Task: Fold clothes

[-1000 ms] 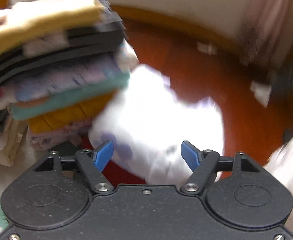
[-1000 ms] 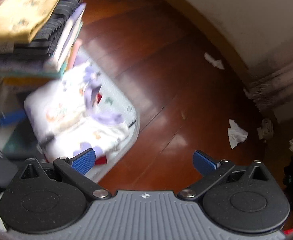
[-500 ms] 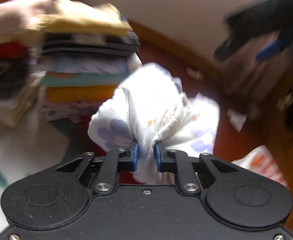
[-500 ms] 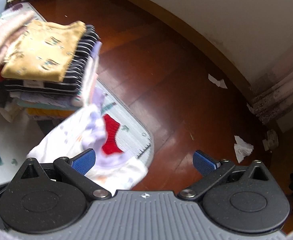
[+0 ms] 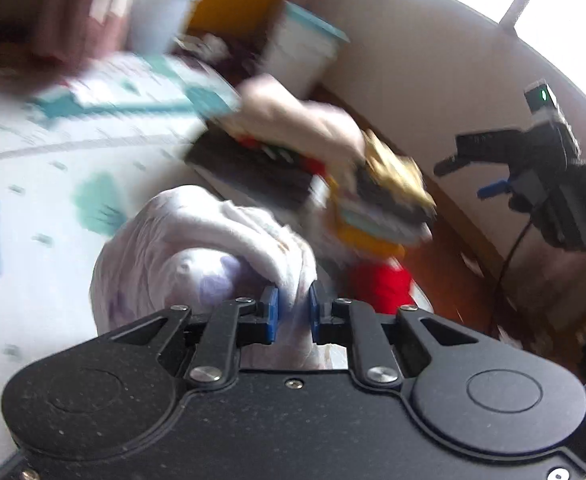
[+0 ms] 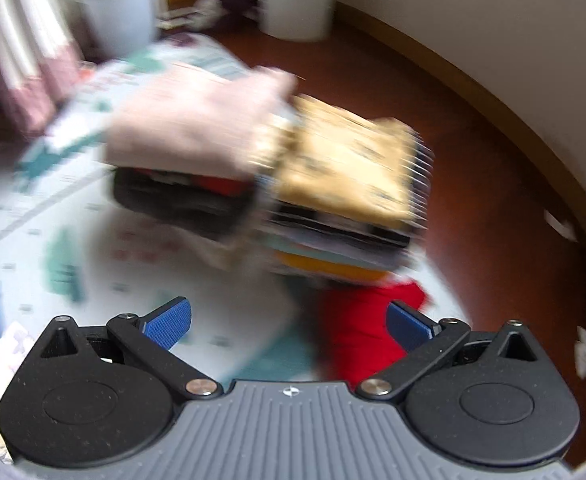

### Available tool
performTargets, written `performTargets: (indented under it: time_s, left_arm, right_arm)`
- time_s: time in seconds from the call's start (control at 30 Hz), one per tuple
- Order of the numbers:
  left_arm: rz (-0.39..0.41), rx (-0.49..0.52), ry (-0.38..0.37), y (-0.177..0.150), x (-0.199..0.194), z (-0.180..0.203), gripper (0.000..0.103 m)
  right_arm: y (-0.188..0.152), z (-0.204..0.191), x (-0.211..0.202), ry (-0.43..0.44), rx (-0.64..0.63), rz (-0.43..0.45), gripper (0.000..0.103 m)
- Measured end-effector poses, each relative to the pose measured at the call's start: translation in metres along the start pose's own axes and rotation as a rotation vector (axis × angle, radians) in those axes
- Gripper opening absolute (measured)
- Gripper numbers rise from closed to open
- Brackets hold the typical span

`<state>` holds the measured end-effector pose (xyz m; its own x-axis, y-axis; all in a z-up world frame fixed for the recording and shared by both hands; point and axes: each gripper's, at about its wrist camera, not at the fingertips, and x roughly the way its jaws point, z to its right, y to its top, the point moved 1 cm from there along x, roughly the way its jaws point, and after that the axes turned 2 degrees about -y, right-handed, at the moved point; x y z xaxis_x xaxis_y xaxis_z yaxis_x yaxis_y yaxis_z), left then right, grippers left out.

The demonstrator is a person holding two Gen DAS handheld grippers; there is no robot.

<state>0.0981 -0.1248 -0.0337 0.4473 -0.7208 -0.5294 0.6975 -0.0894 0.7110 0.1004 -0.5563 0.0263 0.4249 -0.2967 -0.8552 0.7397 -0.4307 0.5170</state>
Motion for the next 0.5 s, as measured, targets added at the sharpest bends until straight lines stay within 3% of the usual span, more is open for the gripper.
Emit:
performTargets:
  time_s: [0.13, 0.2, 0.23, 0.3, 0.37, 0.5]
  left_arm:
    - [0.031, -0.013, 0.122, 0.0, -0.036, -0.032, 0.013]
    - [-0.018, -0.002, 0.183, -0.009, -0.046, -0.047, 0.013]
    - [-0.075, 0.024, 0.207, -0.014, -0.047, -0.057, 0.014]
    - [-0.266, 0.044, 0.231, -0.032, -0.042, -0.077, 0.021]
    - [-0.39, 0.125, 0.297, -0.049, -0.046, -0.087, 0.021]
    - [-0.49, 0.215, 0.36, -0.044, -0.067, -0.103, 0.03]
  right_arm:
    - [0.0, -0.073, -0.018, 0.082, -0.116, 0.029, 0.103]
    - [-0.001, -0.103, -0.024, 0.102, -0.169, 0.037, 0.103]
    - [-0.002, -0.116, -0.025, 0.114, -0.192, 0.036, 0.103]
    - [-0.005, -0.139, -0.026, 0.14, -0.233, 0.025, 0.103]
    - [-0.01, -0.161, -0.027, 0.155, -0.284, 0.023, 0.103]
    - [-0.021, -0.194, -0.024, 0.203, -0.348, 0.003, 0.103]
